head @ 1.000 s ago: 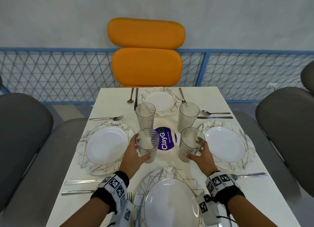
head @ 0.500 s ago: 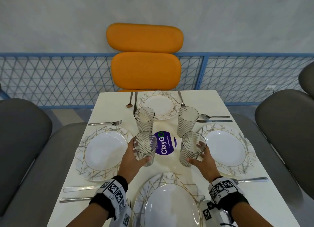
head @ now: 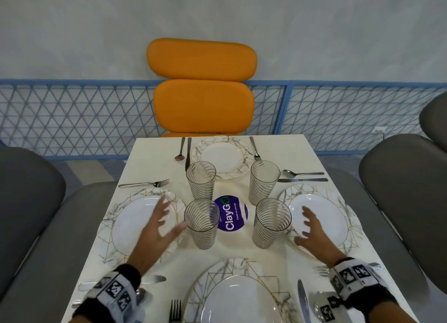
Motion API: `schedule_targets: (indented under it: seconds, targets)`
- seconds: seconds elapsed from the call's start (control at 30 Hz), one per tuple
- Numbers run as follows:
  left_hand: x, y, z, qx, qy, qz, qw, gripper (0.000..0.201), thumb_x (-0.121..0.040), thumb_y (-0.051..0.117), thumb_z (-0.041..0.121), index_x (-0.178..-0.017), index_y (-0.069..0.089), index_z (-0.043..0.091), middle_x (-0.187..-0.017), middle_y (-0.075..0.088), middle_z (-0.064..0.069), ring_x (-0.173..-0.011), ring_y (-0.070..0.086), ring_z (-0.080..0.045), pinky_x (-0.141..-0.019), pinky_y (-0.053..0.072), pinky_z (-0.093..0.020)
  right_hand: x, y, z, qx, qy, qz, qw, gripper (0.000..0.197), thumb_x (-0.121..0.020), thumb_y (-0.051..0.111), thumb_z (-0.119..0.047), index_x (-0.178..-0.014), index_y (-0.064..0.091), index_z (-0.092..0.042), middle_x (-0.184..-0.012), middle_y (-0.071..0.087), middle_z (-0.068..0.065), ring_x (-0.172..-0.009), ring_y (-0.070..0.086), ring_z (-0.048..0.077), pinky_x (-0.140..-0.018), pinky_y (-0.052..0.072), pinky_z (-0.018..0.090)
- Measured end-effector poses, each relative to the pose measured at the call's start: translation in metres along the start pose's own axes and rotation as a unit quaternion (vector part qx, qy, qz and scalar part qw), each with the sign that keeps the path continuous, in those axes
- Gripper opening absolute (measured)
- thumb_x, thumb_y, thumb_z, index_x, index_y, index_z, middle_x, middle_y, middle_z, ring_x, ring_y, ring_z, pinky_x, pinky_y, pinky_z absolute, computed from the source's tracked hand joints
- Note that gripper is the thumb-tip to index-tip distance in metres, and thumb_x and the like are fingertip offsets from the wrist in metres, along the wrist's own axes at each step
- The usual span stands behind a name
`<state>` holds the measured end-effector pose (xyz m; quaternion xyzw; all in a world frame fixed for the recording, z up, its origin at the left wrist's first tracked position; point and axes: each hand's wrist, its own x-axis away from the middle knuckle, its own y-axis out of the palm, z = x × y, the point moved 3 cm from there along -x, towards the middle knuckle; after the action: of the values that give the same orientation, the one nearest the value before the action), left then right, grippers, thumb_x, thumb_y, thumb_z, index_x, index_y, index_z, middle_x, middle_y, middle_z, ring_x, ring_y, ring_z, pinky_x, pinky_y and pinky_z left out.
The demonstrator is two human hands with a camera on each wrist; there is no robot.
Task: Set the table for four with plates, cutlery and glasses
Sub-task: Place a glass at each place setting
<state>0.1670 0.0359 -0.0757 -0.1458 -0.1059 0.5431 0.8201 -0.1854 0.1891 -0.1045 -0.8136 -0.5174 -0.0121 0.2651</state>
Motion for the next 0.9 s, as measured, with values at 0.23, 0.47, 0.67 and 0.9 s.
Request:
schedule_targets:
  seconds: [0.23, 0.47, 0.67, 0.9]
  targets:
    - [-0.080, -0.040, -0.002, -0.027, -0.032, 0.048, 0.998, 0.082, -0.079, 0.070, 0.032, -0.146, 0.024, 0.025, -0.146, 0.038, -0.003, -0.135, 0.036, -0.020, -0.106, 0.035, -0.034, -0.062, -0.055, -0.042, 0.044, -0.022, 0.039, 0.998, 0.074, -0.077, 0.067, 0.008, -0.140, 0.029, -0.007, -0.141, 0.037, 0.019, -0.123, 0.040, 0.030, -0.092, 0.038, 0.035]
    - [-0.121, 0.013, 0.001, -0.068, -0.059, -0.103, 0.991, 0.134, -0.043, 0.085, 0.053, -0.149, 0.007, 0.028, -0.151, 0.028, -0.001, -0.138, 0.029, -0.021, -0.112, 0.030, -0.044, -0.117, -0.006, -0.078, 0.053, -0.044, -0.074, 0.995, 0.118, -0.060, 0.083, 0.001, -0.147, 0.005, -0.015, -0.138, 0.031, 0.011, -0.118, 0.036, 0.019, -0.103, 0.039, 0.040]
    - [-0.139, 0.039, -0.004, -0.034, -0.045, -0.081, 0.995, 0.109, -0.060, 0.087, 0.021, -0.145, 0.019, 0.025, -0.129, 0.040, 0.004, -0.125, 0.043, -0.018, -0.101, 0.041, -0.033, -0.138, 0.018, -0.078, 0.011, -0.063, -0.075, 0.995, 0.114, -0.057, 0.083, 0.006, -0.142, 0.009, -0.013, -0.136, 0.035, 0.015, -0.118, 0.038, 0.020, -0.106, 0.037, 0.040]
    - [-0.164, 0.040, -0.005, 0.003, -0.050, -0.039, 0.998, 0.095, -0.062, 0.086, 0.014, -0.139, 0.029, 0.023, -0.128, 0.047, -0.002, -0.119, 0.048, -0.020, -0.104, 0.043, -0.042, -0.152, 0.021, -0.084, 0.031, -0.062, -0.057, 0.996, 0.097, -0.059, 0.082, 0.005, -0.133, 0.021, -0.006, -0.132, 0.043, 0.017, -0.104, 0.047, 0.021, -0.091, 0.043, 0.030]
